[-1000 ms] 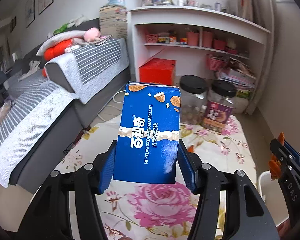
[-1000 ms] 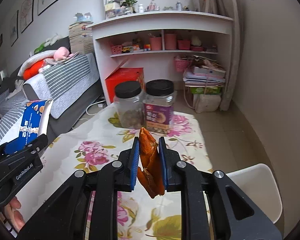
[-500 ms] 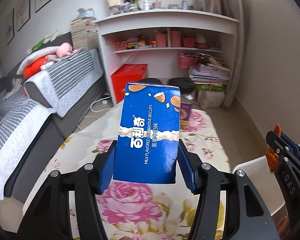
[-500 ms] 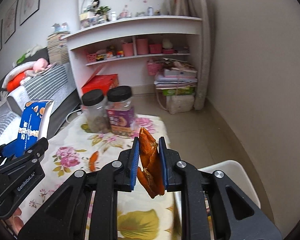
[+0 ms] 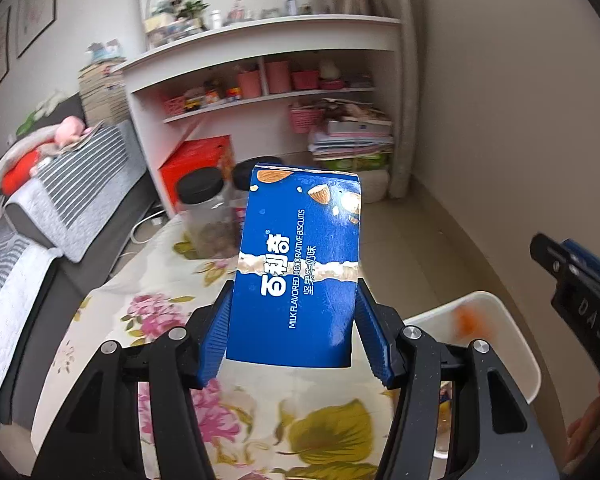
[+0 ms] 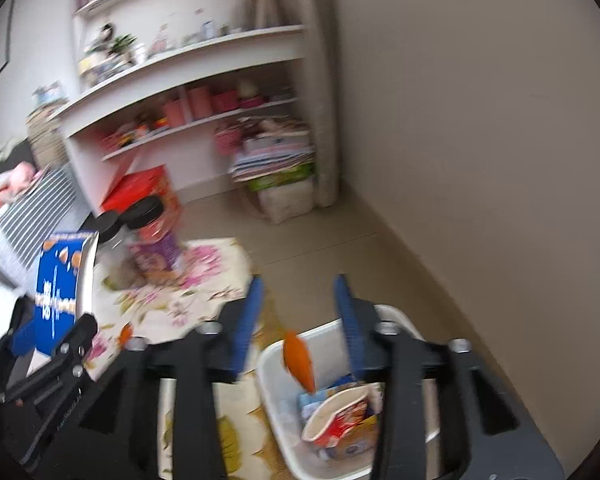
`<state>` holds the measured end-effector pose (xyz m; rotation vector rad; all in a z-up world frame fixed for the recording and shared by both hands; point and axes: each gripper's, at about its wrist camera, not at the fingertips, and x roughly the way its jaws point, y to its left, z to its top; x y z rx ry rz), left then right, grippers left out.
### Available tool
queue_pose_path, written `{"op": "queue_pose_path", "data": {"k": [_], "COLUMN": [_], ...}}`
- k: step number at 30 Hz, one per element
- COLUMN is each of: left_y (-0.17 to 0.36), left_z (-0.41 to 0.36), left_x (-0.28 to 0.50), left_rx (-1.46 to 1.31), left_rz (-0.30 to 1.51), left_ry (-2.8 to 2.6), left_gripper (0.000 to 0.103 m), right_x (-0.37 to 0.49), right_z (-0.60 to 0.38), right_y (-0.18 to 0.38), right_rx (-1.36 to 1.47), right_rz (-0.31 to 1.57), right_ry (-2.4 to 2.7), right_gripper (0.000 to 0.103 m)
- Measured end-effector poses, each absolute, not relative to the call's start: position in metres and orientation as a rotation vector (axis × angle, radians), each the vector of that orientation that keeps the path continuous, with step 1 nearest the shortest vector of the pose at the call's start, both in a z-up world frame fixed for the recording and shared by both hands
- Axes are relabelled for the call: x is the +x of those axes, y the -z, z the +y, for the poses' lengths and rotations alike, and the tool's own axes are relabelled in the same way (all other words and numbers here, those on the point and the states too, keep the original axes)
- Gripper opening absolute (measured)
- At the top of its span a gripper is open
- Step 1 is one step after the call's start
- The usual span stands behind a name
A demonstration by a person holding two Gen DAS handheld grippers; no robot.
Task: Collect trash
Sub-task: 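Carry the biscuit box and orange peel to the white bin and release both, then move the left gripper back to the table and grasp the last orange peel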
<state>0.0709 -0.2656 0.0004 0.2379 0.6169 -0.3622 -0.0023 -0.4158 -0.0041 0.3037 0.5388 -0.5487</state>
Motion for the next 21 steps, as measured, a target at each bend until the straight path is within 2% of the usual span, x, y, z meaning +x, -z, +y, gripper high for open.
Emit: {"op": "queue_pose_path", "data": {"k": [4, 10, 15, 17, 18, 21], "left_y": [0.001, 0.007, 0.016, 0.023, 0.026, 0.034], "left_z": [-0.287, -0.322, -0.351, -0.366, -0.370, -0.376], "left_x": [0.064, 0.055, 0.054, 0.056, 0.057, 0.057], "left_rx": [0.253, 0.272, 0.265, 0.273, 0.274, 0.281], "left_rz": [0.620, 0.647, 0.702, 0.749, 0.765, 0.781], "left_ry": [0.406, 0.485, 0.569, 0.629, 0.647, 0.664], "left_gripper": [0.057, 0.057, 0.057, 0.063, 0.071, 0.072], "right_x": [-0.020, -0.044, -0.061, -0.063, -0.064, -0.062], "right_z": [-0.443, -0.478, -0.499, -0.503, -0.504, -0.504], "right_y": [0.001, 0.003, 0.005, 0.005, 0.005, 0.006], "right_rx": [0.358, 0.456, 0.529, 0.539, 0.543, 0.542], "right_rz": [0.508, 0.476, 0.447, 0.438, 0.434, 0.433], "right_ry": [0.634, 0.735, 0.797, 0.818, 0.826, 0.841], "right_gripper": [0.060, 0.074, 0.077, 0.079, 0.080, 0.081]}}
